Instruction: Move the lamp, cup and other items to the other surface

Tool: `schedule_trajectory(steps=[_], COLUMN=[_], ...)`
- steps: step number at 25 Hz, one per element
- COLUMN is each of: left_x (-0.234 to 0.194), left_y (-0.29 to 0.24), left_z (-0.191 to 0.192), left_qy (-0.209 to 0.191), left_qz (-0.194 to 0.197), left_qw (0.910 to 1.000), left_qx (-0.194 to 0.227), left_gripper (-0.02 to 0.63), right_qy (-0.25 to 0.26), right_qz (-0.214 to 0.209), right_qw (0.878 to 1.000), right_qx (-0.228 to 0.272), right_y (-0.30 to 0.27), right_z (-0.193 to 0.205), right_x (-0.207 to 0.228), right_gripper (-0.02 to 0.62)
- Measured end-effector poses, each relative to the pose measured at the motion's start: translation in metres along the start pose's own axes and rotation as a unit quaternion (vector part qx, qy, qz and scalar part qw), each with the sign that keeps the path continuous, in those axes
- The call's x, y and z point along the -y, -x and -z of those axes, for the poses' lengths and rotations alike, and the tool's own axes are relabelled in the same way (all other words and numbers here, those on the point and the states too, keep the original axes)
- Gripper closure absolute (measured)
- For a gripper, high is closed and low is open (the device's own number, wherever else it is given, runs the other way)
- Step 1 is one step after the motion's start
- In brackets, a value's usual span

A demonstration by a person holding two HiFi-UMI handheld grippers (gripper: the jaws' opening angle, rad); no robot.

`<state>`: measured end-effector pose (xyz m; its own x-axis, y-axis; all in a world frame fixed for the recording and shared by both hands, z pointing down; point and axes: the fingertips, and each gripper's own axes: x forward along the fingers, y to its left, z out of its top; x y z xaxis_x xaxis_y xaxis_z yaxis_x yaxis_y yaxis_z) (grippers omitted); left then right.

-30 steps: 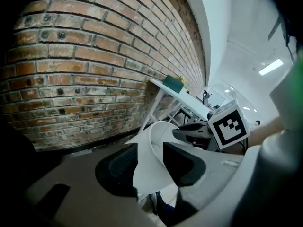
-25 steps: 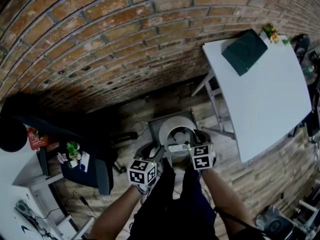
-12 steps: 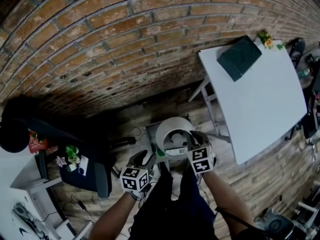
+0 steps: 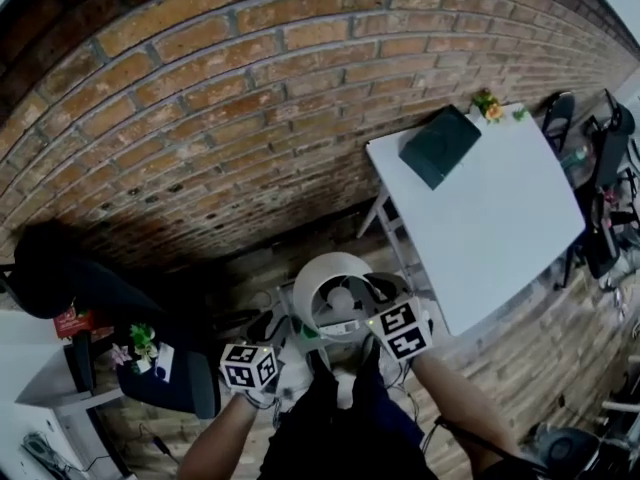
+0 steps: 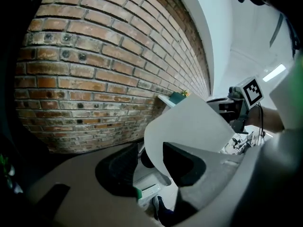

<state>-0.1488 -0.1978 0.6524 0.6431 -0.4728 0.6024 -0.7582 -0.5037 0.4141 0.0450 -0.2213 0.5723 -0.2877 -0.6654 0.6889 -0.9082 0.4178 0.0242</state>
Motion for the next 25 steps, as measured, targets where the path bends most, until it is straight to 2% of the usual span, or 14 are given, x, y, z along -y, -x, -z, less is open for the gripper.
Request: schedule_trajectory(steps=[4,9,14,19,25], left_x=[0.002,0.009,0.028,0.053,0.066], left_y=[0.024,0.036,0.044,0.049,0.048], left_z=[-0.016,-0.046,-0.068,-0.074,-0.070], left_qy=[0.015,-0.002,-0.015,-0.025,-0.031], left_qz=[-0.003,0.005,0.020,0.042,0.053], left_qw=[0.9997,0.9992,0.9978,0.9966,0.9960], left_qx=[0.018,0.039,0.061,0.066,0.065], left_gripper=[0.442,0.443,0.446,0.448,0.449], right_qy=[0.009,0.024,0.044,0.029,-0.016], right_qz=[-0.013,-0.015,-0.002,0.010,0.057], right_qw=[1.000,0.999,0.998,0.998,0.996], right_qx=[0.012,0.024,0.048,0.060,0.068], right_y=[0.043,0.105,0.180,0.260,0.333], right_z=[-0.035,-0.080,-0.129,-0.166,-0.178], right_x=[0.001,0.016,0.049,0.086,0.155], right_gripper=[0.588,0.588,0.589,0.589,0.589])
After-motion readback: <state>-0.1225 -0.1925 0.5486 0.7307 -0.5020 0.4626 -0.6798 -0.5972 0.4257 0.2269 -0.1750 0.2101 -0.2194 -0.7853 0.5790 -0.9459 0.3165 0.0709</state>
